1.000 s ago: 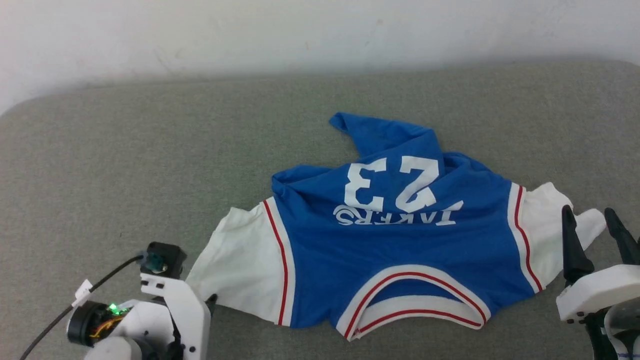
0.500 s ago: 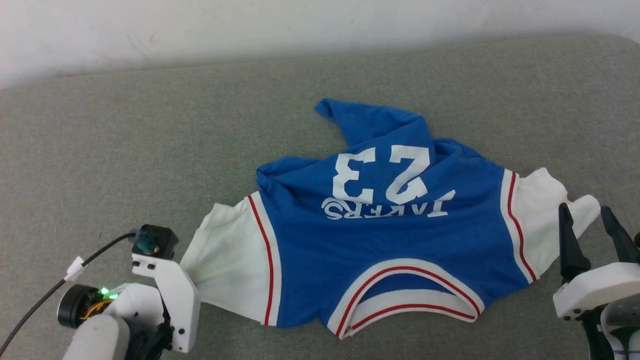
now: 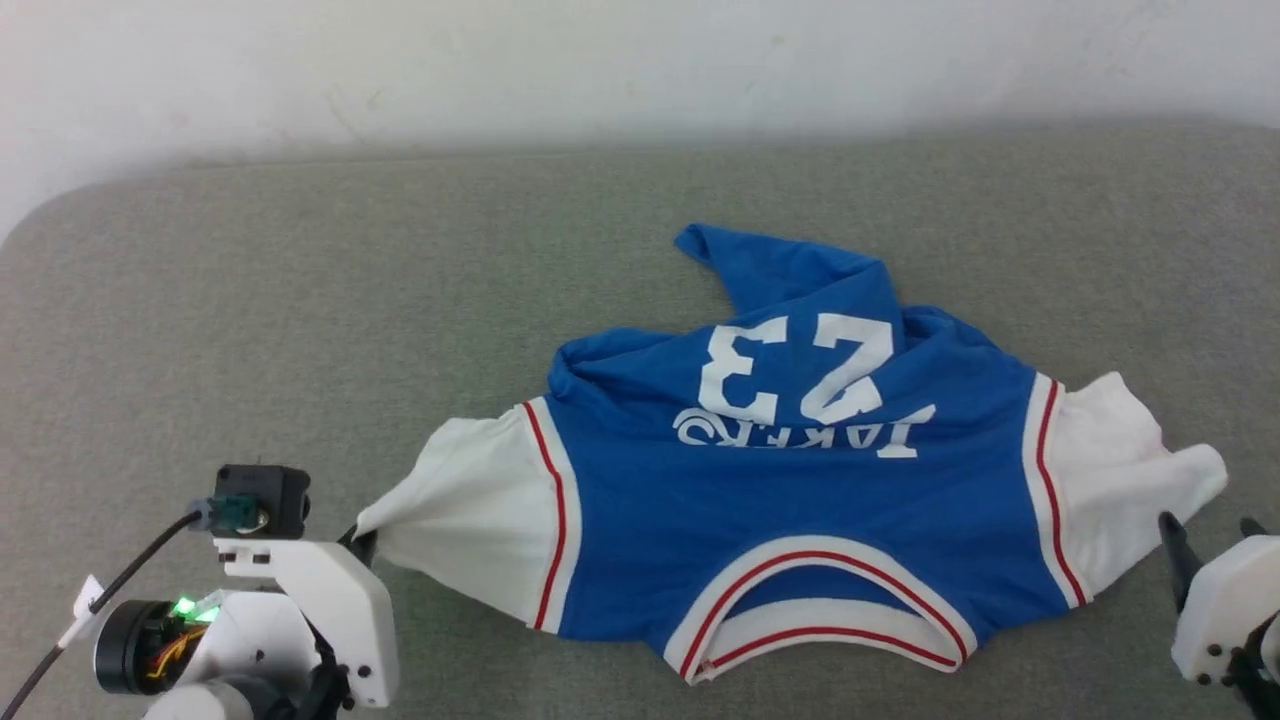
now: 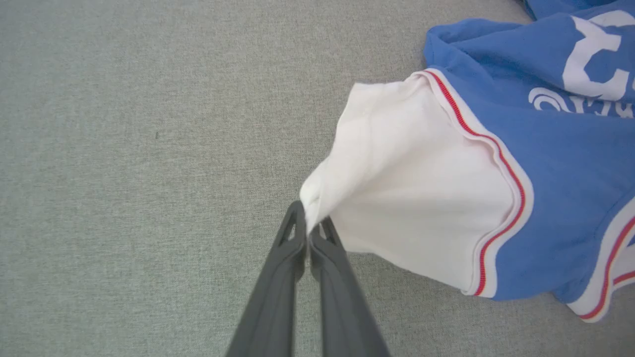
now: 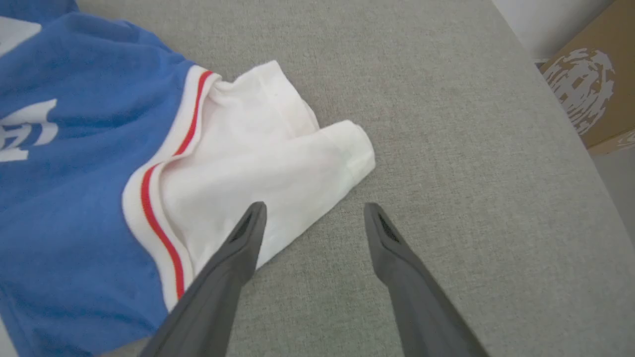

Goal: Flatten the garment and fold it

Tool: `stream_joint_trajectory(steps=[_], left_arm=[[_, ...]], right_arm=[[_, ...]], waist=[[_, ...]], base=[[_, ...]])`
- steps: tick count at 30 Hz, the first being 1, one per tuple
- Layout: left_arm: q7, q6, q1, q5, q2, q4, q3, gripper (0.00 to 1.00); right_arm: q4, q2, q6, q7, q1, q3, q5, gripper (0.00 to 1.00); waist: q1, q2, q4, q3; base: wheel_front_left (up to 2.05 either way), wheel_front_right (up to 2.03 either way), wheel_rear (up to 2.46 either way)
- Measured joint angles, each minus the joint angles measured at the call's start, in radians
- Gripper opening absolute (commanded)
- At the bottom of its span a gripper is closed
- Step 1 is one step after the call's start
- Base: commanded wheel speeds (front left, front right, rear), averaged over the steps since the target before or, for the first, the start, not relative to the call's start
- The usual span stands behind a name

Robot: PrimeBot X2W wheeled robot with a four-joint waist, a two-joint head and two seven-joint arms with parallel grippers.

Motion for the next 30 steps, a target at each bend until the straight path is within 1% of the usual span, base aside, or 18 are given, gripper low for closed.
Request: stream_joint_trajectory(steps=[5,8,13,16,23,26,27,28,29,30], left_arm=[[0.013,0.010,0.019,0.008,0.000,-0.083,-0.011,0.00],[0.019,0.015,0.019,0.011,0.003,-0.111,-0.012,0.00],[0.025,0.015,0.019,0.012,0.002,-0.132,-0.030,0.00],[0.025,0.014,0.018,0.012,0.001,-0.134,-0.037,0.00],[0.025,0.014,0.015,0.012,0.003,-0.135,-0.045,0.00],[0.025,0.013,0.014,0.011,0.006,-0.135,-0.044,0.00],[0.025,0.013,0.012,0.010,0.007,-0.134,-0.044,0.00],[0.025,0.013,0.011,0.010,0.008,-0.134,-0.045,0.00],[0.025,0.013,0.010,0.010,0.009,-0.132,-0.045,0.00],[0.025,0.013,0.009,0.009,0.010,-0.130,-0.045,0.00]], right_arm=[[0.033,-0.061,0.000,0.128,-0.053,-0.026,-0.021,1.00],[0.060,-0.088,0.000,0.172,-0.094,-0.034,-0.031,1.00],[0.147,-0.116,0.000,0.239,-0.138,-0.035,-0.037,1.00],[0.191,-0.124,0.000,0.244,-0.142,-0.023,-0.037,1.00],[0.240,-0.124,0.000,0.198,-0.192,-0.031,-0.061,1.00],[0.264,-0.129,0.000,0.194,-0.208,-0.023,-0.067,1.00],[0.273,-0.131,0.000,0.194,-0.213,-0.019,-0.067,0.90],[0.280,-0.133,0.000,0.197,-0.216,-0.012,-0.066,0.12],[0.286,-0.135,0.000,0.201,-0.218,-0.005,-0.065,0.00],[0.290,-0.135,0.000,0.204,-0.221,0.000,-0.059,0.00]], waist=[[0.0000,0.0000,0.032,0.002],[0.0000,0.0000,0.044,0.016],[0.0001,0.0000,0.061,0.042],[0.0000,0.0000,0.072,0.056],[0.0000,0.0000,0.084,0.091],[0.0000,0.0000,0.085,0.105],[0.0000,0.0000,0.085,0.108],[0.0000,0.0000,0.084,0.109],[0.0000,0.0000,0.084,0.109],[-0.0001,0.0000,0.083,0.107]], base=[[0.00,0.00,0.00],[0.00,0.00,0.00],[0.00,0.00,0.00],[0.00,0.00,0.00],[0.00,0.00,0.00],[0.00,0.00,0.00],[0.00,0.00,0.00],[0.00,0.00,0.00],[0.00,0.00,0.00],[0.00,0.00,0.00]])
